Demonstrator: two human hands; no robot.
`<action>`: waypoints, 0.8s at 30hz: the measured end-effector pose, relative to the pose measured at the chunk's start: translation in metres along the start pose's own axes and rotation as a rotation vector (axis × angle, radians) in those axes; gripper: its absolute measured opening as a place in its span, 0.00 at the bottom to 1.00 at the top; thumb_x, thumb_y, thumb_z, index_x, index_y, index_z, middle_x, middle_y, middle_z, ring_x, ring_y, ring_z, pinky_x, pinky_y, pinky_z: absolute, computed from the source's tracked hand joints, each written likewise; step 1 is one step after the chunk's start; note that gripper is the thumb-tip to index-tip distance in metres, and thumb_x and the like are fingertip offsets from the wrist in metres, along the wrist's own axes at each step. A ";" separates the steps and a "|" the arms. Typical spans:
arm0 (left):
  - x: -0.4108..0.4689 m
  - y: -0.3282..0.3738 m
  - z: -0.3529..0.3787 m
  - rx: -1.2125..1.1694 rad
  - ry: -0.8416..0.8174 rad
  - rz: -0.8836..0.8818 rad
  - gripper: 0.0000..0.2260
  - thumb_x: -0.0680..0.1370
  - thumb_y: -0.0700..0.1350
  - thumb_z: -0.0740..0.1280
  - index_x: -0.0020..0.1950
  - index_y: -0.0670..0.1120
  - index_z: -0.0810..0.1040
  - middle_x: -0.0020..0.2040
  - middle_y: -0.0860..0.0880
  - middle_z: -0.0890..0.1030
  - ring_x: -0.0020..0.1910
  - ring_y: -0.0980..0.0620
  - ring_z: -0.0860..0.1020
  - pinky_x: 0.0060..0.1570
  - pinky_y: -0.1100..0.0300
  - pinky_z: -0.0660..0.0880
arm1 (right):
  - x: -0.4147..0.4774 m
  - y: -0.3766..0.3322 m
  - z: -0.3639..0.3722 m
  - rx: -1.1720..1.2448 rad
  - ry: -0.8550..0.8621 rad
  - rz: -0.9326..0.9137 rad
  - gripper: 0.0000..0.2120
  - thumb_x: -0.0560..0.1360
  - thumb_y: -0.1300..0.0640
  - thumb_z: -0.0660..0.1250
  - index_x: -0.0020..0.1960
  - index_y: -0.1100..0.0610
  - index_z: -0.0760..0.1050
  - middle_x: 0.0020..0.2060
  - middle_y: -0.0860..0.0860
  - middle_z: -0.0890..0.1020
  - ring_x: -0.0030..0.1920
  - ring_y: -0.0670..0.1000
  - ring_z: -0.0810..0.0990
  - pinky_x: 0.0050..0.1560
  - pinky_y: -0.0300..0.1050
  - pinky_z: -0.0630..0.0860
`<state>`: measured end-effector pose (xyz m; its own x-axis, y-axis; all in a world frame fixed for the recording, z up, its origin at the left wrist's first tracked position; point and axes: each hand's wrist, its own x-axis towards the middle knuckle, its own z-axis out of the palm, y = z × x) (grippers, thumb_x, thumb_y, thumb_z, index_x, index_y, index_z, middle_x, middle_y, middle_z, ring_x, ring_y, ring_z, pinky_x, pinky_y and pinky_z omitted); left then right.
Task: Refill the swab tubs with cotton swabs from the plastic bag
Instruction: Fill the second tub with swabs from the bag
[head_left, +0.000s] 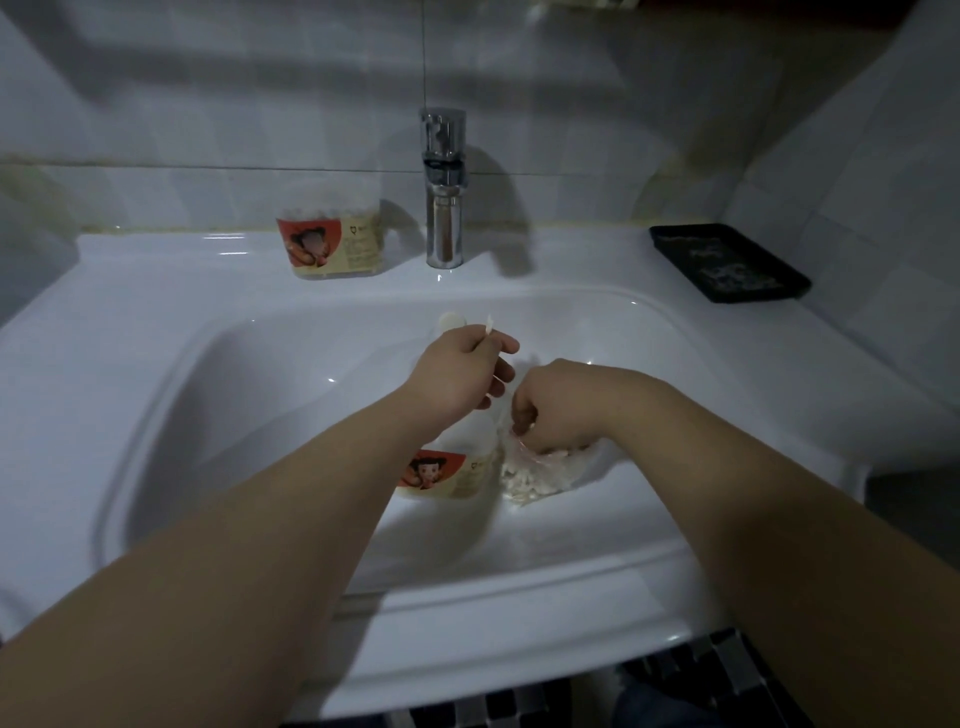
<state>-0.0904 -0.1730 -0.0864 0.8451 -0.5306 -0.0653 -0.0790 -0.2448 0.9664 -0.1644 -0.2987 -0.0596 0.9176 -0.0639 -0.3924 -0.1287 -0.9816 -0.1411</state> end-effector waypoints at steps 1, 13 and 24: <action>0.000 0.000 0.000 0.000 -0.004 0.001 0.12 0.85 0.44 0.57 0.56 0.45 0.81 0.41 0.48 0.82 0.37 0.51 0.78 0.39 0.58 0.75 | -0.001 0.001 -0.001 0.029 -0.009 0.005 0.06 0.76 0.57 0.67 0.44 0.47 0.81 0.38 0.47 0.83 0.33 0.46 0.80 0.34 0.39 0.76; 0.000 0.000 0.000 0.014 -0.010 0.021 0.12 0.85 0.44 0.57 0.56 0.45 0.80 0.41 0.48 0.82 0.36 0.52 0.80 0.37 0.59 0.76 | 0.016 0.002 0.006 -0.029 0.216 0.034 0.13 0.78 0.59 0.63 0.34 0.53 0.73 0.32 0.51 0.76 0.37 0.54 0.78 0.35 0.44 0.70; -0.008 0.003 -0.001 0.481 -0.174 0.159 0.14 0.85 0.47 0.56 0.48 0.48 0.80 0.42 0.53 0.84 0.32 0.54 0.78 0.35 0.62 0.71 | -0.004 0.022 -0.016 0.371 0.214 0.083 0.06 0.75 0.62 0.70 0.45 0.53 0.84 0.31 0.51 0.85 0.24 0.45 0.79 0.29 0.37 0.75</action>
<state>-0.0971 -0.1684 -0.0830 0.7061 -0.7080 -0.0073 -0.4668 -0.4732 0.7471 -0.1649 -0.3231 -0.0469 0.9505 -0.2144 -0.2247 -0.2963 -0.8428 -0.4493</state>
